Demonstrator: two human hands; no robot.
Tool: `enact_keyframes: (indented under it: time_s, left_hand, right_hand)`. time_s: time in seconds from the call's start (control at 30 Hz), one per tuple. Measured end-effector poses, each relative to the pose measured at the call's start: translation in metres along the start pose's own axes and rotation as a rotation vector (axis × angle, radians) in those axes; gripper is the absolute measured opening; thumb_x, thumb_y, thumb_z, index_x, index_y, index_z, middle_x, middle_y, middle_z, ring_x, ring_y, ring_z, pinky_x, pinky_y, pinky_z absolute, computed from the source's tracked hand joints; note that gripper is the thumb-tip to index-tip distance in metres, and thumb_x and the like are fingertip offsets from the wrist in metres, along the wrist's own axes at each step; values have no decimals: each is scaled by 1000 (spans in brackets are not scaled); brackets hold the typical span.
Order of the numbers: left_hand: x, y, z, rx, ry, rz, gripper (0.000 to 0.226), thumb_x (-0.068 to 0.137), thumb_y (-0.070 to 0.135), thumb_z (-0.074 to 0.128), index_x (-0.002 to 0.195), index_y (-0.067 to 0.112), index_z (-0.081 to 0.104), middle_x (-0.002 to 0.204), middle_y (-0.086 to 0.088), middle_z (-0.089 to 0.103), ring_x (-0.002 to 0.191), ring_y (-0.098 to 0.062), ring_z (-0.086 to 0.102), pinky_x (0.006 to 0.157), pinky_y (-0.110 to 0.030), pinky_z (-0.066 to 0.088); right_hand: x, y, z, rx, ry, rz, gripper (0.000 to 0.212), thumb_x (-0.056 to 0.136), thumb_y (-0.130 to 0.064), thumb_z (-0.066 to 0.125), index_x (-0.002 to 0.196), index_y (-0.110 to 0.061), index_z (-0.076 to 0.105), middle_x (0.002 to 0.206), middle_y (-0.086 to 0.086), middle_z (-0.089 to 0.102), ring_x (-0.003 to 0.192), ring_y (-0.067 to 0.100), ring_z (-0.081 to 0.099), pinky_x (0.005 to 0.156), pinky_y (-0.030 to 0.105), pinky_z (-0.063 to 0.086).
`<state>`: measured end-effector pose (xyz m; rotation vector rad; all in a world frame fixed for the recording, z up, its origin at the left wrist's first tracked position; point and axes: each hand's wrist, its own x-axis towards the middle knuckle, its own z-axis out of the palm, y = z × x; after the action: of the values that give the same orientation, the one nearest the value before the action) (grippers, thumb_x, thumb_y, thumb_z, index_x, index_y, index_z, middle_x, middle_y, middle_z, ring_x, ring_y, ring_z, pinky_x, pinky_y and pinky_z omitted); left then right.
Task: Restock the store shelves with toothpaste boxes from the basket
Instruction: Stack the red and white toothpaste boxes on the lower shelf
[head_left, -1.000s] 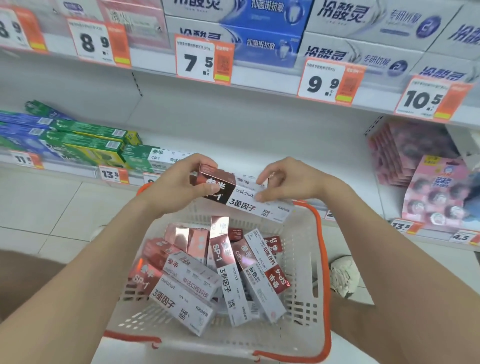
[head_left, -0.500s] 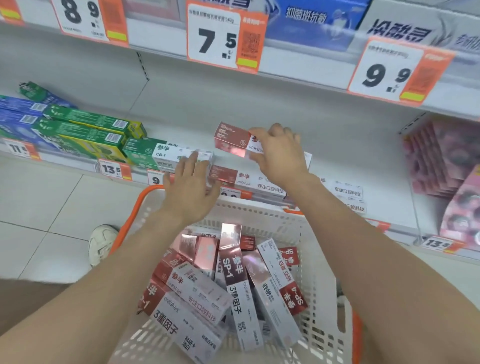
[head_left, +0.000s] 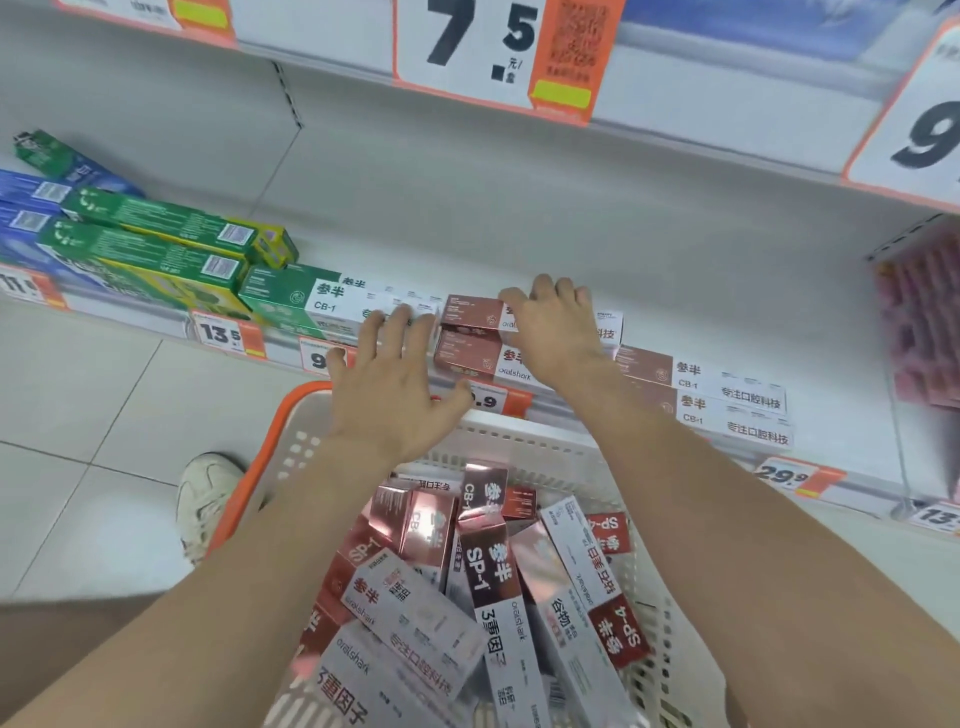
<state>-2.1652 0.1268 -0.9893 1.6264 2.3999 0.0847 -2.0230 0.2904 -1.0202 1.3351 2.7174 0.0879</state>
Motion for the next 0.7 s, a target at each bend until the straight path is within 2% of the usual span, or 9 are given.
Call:
enact_keyframes:
  time_s: [0.2, 0.33, 0.43, 0.57, 0.7]
  left_hand:
    - [0, -1, 6, 57, 29, -1, 87, 92, 77, 32, 161, 26, 17, 172, -1, 14, 158, -30, 12, 115, -67, 27]
    - [1, -2, 8, 70, 39, 4, 87, 92, 77, 33, 161, 25, 20, 172, -2, 16, 158, -31, 13, 114, -68, 28]
    - [0, -2, 9, 73, 42, 1, 86, 91, 75, 32, 160, 25, 22, 171, -2, 17, 158, -31, 14, 114, -68, 28]
    - [0, -2, 9, 73, 30, -1, 88, 91, 77, 30, 162, 26, 19, 173, -2, 13, 158, -30, 11, 115, -69, 26]
    - [1, -2, 8, 82, 17, 2, 88, 92, 78, 28, 162, 27, 15, 173, -1, 10, 159, -30, 8, 117, -68, 25]
  right_hand:
    - [5, 9, -3, 50, 16, 16, 67, 84, -15, 75, 144, -31, 50, 121, 11, 55, 109, 34, 53, 95, 47, 38]
    - [7, 19, -10, 237, 205, 118, 57, 91, -21, 72, 144, -28, 52, 118, 13, 55, 103, 37, 52, 90, 46, 38]
    - [6, 17, -21, 404, 291, 55, 52, 97, -31, 65, 147, -25, 51, 122, 13, 56, 105, 36, 52, 90, 45, 38]
    - [-1, 9, -17, 376, 202, -36, 54, 101, -34, 64, 150, -26, 45, 128, 12, 54, 110, 35, 51, 93, 47, 38]
    - [-15, 18, 5, 299, 110, 38, 55, 99, -26, 68, 148, -29, 42, 125, 11, 53, 109, 34, 52, 93, 46, 37]
